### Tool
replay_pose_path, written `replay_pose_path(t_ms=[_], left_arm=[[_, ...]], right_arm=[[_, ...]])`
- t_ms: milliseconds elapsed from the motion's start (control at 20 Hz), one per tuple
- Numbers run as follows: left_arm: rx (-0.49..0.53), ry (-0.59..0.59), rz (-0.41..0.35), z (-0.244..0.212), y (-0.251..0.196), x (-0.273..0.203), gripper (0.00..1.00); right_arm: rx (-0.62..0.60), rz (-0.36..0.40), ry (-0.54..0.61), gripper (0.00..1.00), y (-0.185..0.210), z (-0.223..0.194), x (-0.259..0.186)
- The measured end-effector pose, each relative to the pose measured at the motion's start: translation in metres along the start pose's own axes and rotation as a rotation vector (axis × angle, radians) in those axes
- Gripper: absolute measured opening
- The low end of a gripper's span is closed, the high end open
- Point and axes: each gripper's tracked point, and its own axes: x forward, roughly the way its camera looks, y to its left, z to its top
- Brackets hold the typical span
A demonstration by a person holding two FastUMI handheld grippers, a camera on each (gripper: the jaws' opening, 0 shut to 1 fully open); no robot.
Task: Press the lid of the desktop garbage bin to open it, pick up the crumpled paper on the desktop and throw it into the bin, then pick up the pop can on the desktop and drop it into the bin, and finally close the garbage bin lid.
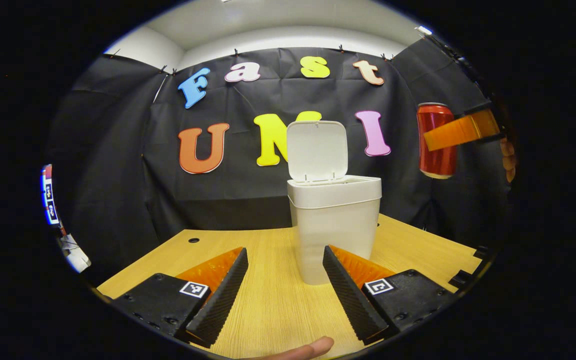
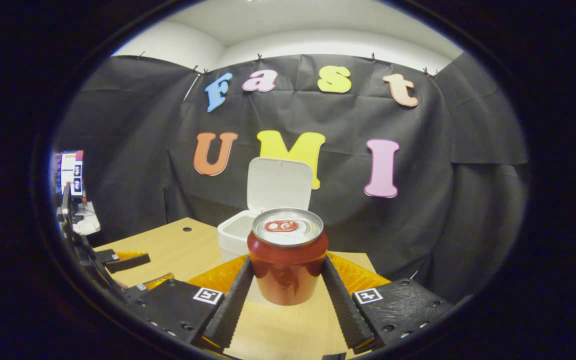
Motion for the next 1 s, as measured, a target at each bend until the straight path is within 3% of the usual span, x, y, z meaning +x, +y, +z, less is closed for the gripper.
replay_pose_path(t_ms=[200, 450, 750, 1000], left_arm=[[-0.013, 0.001, 0.044, 0.000, 0.020, 0.001, 0.97], [-0.029, 0.017, 0.008, -0.004, 0.018, -0.002, 0.98], [-0.054, 0.031, 0.027, -0.007, 0.031, 0.003, 0.98], [-0.070, 0.061, 0.032, -0.016, 0.035, 0.006, 0.98]], right_arm=[[0.001, -0.020, -0.017, 0.80, 0.014, 0.038, 0.032], [-0.011, -0.026, -0.020, 0.80, 0.032, 0.072, 0.075], [-0.020, -0.109, 0.024, 0.80, 0.020, 0.075, 0.147], [0.022, -0.088, 0.059, 0.80, 0.028, 0.066, 0.193]])
